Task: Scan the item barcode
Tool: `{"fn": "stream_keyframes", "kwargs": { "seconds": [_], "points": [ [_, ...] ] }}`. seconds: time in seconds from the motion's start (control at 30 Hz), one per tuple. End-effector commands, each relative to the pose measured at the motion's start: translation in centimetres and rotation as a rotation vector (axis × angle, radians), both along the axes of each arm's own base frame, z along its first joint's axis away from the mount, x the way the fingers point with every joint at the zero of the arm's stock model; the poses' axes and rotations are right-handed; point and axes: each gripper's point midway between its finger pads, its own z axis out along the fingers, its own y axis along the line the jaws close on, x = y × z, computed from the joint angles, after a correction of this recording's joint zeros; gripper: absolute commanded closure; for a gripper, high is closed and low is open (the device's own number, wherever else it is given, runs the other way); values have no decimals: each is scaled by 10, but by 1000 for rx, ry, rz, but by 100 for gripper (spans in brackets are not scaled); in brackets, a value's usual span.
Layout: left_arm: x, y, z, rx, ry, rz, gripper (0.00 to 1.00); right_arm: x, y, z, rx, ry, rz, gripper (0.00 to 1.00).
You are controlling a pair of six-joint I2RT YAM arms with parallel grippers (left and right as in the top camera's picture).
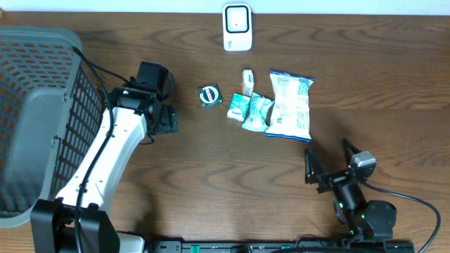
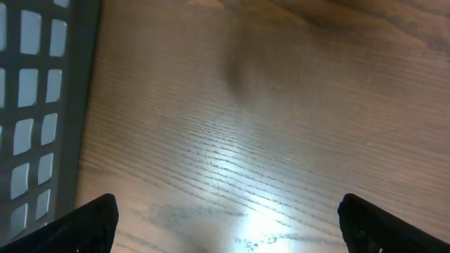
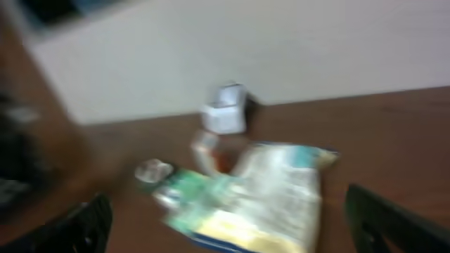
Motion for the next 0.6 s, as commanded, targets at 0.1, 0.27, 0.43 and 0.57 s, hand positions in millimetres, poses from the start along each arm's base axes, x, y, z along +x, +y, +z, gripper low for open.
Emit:
{"fn": "stream_keyframes", "kwargs": {
  "seconds": [0.1,0.27,0.43,0.57],
  "points": [
    [0,3,7,1,-22,26,2,-15,21,36,260,-26,173,1],
    [0,3,7,1,-22,26,2,-36,13,105,317,-317,181,1],
    [0,3,7,0,-22,26,2,-71,-27,172,406,-672,9,1],
    [0,3,7,0,-22,26,2,-84,-32,199,346,-760,-45,1]
  ]
}}
